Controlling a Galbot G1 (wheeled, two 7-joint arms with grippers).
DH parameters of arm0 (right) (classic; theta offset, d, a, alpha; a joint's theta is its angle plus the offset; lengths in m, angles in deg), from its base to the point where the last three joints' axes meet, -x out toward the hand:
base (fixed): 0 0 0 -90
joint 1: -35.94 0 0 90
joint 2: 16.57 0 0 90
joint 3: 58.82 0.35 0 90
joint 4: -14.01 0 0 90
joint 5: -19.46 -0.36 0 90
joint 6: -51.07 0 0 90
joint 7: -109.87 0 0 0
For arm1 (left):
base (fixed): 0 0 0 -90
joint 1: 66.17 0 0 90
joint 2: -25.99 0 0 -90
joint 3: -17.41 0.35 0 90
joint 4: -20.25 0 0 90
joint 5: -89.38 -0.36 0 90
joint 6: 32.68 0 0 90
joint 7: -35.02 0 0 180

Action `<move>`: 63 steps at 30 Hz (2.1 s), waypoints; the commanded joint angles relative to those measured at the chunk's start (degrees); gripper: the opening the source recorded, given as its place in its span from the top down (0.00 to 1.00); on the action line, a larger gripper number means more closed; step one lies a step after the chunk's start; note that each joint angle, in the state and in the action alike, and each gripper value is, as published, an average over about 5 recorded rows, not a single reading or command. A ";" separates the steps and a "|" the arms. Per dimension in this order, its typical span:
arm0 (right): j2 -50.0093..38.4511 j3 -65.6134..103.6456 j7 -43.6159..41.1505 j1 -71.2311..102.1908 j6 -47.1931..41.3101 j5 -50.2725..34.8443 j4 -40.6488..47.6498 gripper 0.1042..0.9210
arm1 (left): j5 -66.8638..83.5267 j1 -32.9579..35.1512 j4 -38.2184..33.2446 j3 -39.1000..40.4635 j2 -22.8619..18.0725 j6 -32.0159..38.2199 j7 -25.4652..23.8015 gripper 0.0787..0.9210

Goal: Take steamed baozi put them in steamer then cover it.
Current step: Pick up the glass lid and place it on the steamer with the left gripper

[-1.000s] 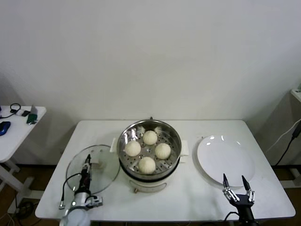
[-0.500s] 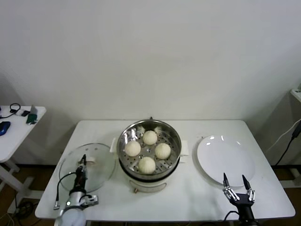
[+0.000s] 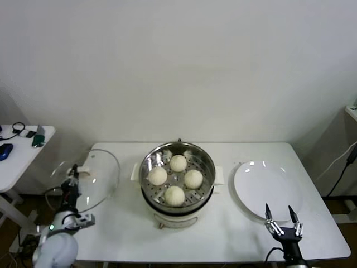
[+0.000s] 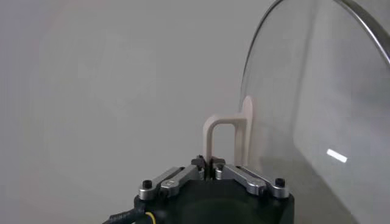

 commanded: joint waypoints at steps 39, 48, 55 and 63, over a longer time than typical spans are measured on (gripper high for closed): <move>1.47 -1.50 0.41 -3.38 6.78 3.89 9.65 0.12 | -30.41 -22.31 -8.49 43.76 -23.76 -28.03 -31.27 0.93; 1.13 -1.93 0.52 -4.17 7.60 3.85 11.54 0.12 | -34.33 -17.17 -8.37 42.60 -24.90 -26.27 -30.42 0.93; 0.71 -2.22 0.53 -4.61 7.59 3.81 11.57 0.12 | -34.56 -15.84 -7.00 42.48 -24.62 -25.61 -29.10 0.93; 0.41 -2.02 0.55 -4.99 7.48 3.73 11.84 0.12 | -33.94 -17.27 -5.86 41.25 -22.22 -25.43 -28.59 0.93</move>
